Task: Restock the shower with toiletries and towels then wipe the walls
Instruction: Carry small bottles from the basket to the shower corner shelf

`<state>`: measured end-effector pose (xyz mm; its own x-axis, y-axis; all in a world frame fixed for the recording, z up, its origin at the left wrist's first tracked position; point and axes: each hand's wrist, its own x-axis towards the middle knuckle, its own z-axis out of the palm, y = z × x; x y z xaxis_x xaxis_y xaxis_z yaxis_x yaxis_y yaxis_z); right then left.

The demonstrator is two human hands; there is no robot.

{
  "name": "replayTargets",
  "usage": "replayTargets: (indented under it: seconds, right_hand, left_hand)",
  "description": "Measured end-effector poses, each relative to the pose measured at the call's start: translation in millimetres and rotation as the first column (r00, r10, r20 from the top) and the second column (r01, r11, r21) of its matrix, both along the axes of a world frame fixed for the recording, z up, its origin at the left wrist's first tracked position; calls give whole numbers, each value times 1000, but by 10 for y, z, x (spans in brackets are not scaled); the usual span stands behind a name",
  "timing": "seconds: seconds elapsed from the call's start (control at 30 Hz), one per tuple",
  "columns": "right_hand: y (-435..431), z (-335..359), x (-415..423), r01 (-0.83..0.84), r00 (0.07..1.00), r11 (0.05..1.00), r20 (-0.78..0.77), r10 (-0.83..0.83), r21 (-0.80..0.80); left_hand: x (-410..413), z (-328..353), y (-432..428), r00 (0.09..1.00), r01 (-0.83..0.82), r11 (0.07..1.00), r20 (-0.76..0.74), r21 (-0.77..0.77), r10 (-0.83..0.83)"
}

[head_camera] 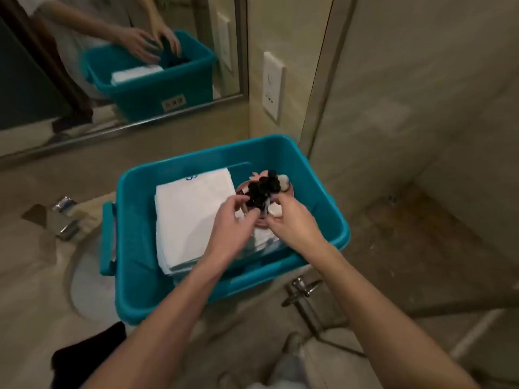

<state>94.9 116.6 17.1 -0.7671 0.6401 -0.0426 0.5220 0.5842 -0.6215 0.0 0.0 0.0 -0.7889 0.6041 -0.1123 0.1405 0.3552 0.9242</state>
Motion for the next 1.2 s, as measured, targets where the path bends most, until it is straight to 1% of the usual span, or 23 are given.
replayTargets:
  seconds: [0.03,0.13,0.2,0.33,0.47,0.6,0.7,0.77,0.83,0.87,0.93,1.0,1.07,1.13,1.2]
  right_hand:
    - [34,-5,-66,-10,1000,1000,25,10,0]
    - [80,-43,-203,-14,994,996,110,4,83]
    - [83,-128,-248,-7,990,995,138,-7,101]
    - [110,-229,-313,-37,986,980,168,4,194]
    - [113,-304,-320,-60,982,971,191,15,230]
    - [109,-344,-341,-87,980,951,198,28,296]
    - [89,-293,-340,-50,982,954,188,-6,295]
    - [78,-215,-308,33,985,972,159,-71,232]
    - [80,-116,-234,110,988,984,91,-124,143]
    - [85,-53,-179,139,989,988,45,-142,67]
    - [87,104,-32,171,980,971,-75,-186,-170]
    - [37,286,144,151,952,907,-188,-240,-392]
    - [-32,472,340,122,915,833,-265,-305,-539]
    - [-108,665,542,100,885,790,-308,-348,-605]
    - [-182,832,759,97,862,774,-336,-380,-626]
  left_hand:
    - [-37,-37,57,999,-21,1000,-24,-13,21]
    - [-134,-134,165,995,-68,993,-79,-100,60]
    - [-201,-183,225,993,-67,989,-108,-133,52]
    - [-358,-222,297,987,-60,983,-156,-172,33]
    - [-369,-252,292,987,-90,982,-147,-168,65]
    - [-356,-265,287,984,-105,974,-165,-203,71]
    - [-344,-266,254,983,-98,980,-169,-172,69]
    - [-345,-225,204,990,-113,990,-97,-81,105]
    - [-342,-93,111,983,-181,983,5,44,181]
    - [-339,5,53,975,-221,970,51,100,217]
    - [-335,217,-65,964,-258,945,120,201,238]
    - [-314,464,-185,968,-226,936,167,270,186]
    - [-282,698,-272,979,-147,944,178,295,97]
    - [-218,900,-328,988,-36,953,154,302,-11]
    - [-120,1039,-339,983,62,947,143,314,-112]
